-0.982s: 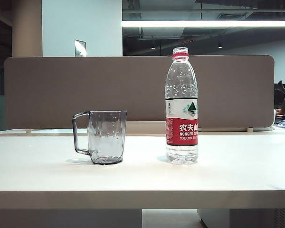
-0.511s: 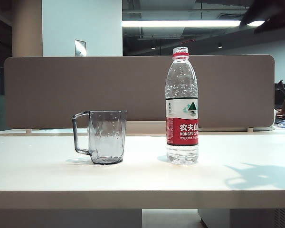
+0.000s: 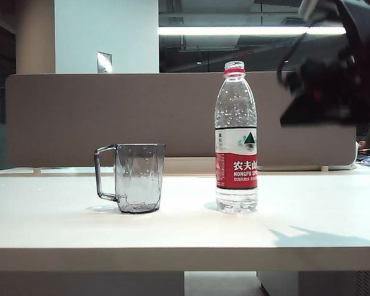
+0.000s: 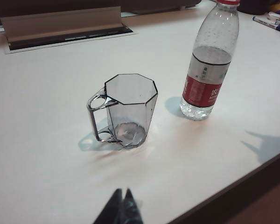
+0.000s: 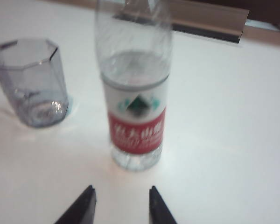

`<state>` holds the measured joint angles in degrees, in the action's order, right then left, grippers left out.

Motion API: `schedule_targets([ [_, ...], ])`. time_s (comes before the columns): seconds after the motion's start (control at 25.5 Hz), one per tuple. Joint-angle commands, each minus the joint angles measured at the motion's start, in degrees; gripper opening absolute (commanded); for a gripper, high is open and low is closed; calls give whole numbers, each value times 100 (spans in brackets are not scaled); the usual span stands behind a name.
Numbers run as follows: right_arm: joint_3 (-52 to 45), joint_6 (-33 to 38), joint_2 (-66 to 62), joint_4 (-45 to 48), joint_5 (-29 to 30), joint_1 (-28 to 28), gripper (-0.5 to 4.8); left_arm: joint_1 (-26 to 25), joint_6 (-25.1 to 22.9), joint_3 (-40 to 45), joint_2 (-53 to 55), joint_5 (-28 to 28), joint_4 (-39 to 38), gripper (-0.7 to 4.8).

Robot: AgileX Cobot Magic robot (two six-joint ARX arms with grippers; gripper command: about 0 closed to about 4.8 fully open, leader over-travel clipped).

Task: Pick up the mineral water bottle on the table and pour a little water into the mug.

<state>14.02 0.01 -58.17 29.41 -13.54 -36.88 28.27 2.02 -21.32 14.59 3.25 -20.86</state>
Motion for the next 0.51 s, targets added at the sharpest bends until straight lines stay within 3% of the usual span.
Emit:
schedule_targets([
  [0.04, -356, 26, 7, 728, -621, -343, 167, 2, -4, -22, 0, 2, 24, -5],
  [0.24, -616, 343, -352, 1093, -804, -409, 172, 2, -4, -22, -2, 2, 22, -5],
  [0.51, -619, 348, -2321, 3530, -772, -367, 201, 2, -4, -22, -2, 2, 24, -5],
])
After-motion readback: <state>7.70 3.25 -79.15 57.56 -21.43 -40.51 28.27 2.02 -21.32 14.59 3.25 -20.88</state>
